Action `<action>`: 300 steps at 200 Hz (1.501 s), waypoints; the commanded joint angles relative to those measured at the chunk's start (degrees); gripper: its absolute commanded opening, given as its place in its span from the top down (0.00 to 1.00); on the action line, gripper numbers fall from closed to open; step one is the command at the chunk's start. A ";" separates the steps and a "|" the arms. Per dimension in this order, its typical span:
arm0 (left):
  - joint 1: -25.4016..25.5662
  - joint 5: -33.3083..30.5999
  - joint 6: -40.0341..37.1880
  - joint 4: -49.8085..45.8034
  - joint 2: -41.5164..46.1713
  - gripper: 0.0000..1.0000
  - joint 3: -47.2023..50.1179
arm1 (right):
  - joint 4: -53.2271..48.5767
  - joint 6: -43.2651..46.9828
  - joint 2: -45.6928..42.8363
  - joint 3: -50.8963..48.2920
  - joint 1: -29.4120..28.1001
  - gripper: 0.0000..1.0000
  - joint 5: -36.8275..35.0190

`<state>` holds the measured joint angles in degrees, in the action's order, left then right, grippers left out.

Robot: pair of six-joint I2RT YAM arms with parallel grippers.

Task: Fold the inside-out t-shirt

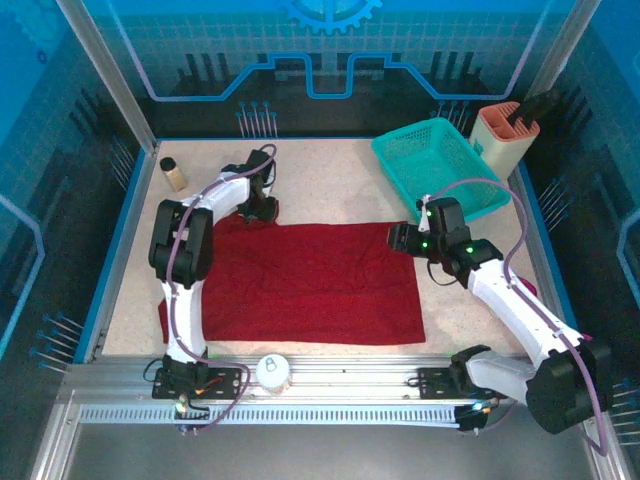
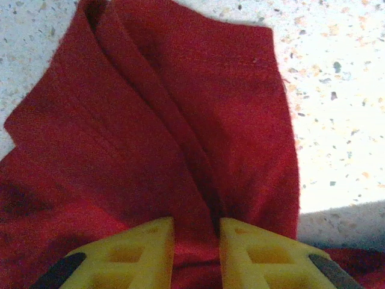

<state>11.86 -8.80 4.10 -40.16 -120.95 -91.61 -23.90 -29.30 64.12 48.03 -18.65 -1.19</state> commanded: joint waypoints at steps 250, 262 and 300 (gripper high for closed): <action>-7.67 -6.66 5.32 4.03 9.53 0.49 -6.00 | 0.45 -0.92 14.44 7.39 -2.15 0.40 1.96; -7.73 -2.48 11.67 5.90 15.26 0.48 3.17 | 2.19 0.17 18.06 8.76 -3.06 0.41 6.53; -10.49 5.44 25.13 14.06 25.33 0.51 25.59 | 8.32 5.75 29.74 14.65 -13.15 0.43 11.99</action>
<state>3.49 -13.06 16.36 -29.67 -97.21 -76.58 -20.23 -27.75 89.03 58.98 -25.12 6.13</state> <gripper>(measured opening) 0.498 0.573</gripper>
